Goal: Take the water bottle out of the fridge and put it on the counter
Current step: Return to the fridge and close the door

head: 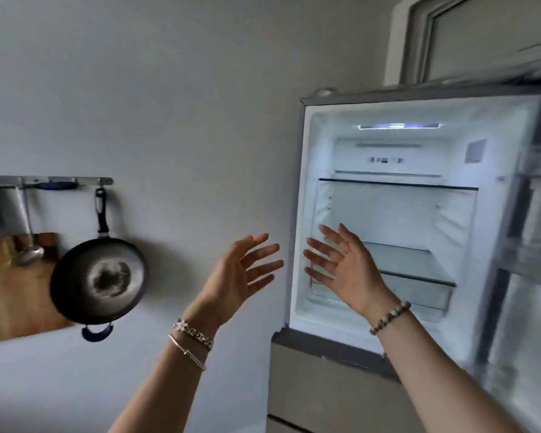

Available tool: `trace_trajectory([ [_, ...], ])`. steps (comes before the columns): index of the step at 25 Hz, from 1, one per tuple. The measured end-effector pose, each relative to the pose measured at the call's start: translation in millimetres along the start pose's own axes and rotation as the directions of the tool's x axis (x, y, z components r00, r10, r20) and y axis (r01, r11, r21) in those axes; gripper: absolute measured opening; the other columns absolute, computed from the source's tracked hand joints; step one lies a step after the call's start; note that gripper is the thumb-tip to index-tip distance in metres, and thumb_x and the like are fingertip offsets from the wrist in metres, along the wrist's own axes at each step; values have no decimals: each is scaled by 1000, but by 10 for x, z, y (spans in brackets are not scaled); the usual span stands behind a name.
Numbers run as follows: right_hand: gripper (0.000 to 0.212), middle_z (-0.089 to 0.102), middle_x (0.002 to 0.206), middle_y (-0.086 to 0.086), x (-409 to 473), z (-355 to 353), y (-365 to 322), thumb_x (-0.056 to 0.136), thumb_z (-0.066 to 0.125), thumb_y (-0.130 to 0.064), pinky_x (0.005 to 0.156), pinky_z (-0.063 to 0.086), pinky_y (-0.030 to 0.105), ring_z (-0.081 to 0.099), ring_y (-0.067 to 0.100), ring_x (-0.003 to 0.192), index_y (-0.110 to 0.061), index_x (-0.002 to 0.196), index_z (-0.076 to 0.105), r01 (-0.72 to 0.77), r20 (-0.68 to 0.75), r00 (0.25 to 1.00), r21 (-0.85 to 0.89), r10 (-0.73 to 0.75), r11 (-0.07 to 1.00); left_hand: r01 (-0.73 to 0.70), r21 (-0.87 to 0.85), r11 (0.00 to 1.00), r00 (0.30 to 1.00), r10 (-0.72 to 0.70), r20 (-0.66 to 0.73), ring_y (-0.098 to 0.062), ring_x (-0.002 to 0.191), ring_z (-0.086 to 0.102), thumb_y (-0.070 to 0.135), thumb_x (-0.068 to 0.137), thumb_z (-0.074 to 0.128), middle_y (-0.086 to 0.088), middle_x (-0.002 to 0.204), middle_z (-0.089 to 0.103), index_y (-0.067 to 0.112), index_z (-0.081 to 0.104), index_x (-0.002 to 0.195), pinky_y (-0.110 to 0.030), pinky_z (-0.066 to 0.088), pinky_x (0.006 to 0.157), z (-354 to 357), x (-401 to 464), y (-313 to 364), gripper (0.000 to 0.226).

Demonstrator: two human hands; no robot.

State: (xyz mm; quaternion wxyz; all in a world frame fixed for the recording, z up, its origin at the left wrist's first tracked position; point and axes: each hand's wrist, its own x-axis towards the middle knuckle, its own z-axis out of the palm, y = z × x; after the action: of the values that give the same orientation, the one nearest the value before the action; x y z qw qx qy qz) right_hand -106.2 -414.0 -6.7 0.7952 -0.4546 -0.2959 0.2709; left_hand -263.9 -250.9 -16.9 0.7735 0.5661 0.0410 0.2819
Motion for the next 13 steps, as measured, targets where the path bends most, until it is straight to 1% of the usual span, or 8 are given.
trace_trajectory([
  [2,39,77,112,7,-97,-398,-232,79,71,-53,93,55,48,70,28,106,-27,107,78,62,-116,991,-42,-67,997,31,-21,999,991,-27,134,-31,114,68,42,94,52,-5,127,71,27,72,115,-45,48,100,345,348,-181,33],
  [4,39,75,117,7,-240,-678,-398,81,70,-53,95,55,49,70,28,109,-27,110,77,93,-216,970,-89,-110,992,53,-41,998,969,-42,242,-32,115,67,45,91,54,-5,128,70,26,69,122,-45,47,102,631,576,-313,38],
  [6,39,75,118,6,-445,-925,-569,82,69,-54,96,54,49,70,27,110,-28,110,77,131,-326,931,-129,-167,983,108,-53,993,925,-81,371,-32,115,67,45,91,56,-4,129,70,27,67,125,-45,47,102,942,735,-471,40],
  [8,40,75,118,5,-623,-1088,-718,80,71,-54,93,55,48,71,26,109,-28,110,77,157,-416,885,-155,-209,975,149,-50,988,883,-110,456,-32,115,67,43,94,55,-4,129,70,28,69,123,-45,46,102,1201,850,-603,35],
  [11,44,75,119,5,-805,-1222,-847,77,72,-55,88,57,45,71,25,109,-29,113,76,181,-491,833,-196,-256,964,211,-60,976,822,-144,552,-31,115,67,43,94,55,-4,129,70,28,69,123,-44,47,101,1503,933,-740,35],
  [13,46,75,119,5,-891,-1266,-838,76,73,-56,86,58,45,71,26,109,-29,114,75,179,-516,815,-210,-264,961,231,-56,971,781,-150,606,-30,116,67,45,93,56,-3,128,70,29,68,123,-44,47,101,1627,937,-824,37],
])
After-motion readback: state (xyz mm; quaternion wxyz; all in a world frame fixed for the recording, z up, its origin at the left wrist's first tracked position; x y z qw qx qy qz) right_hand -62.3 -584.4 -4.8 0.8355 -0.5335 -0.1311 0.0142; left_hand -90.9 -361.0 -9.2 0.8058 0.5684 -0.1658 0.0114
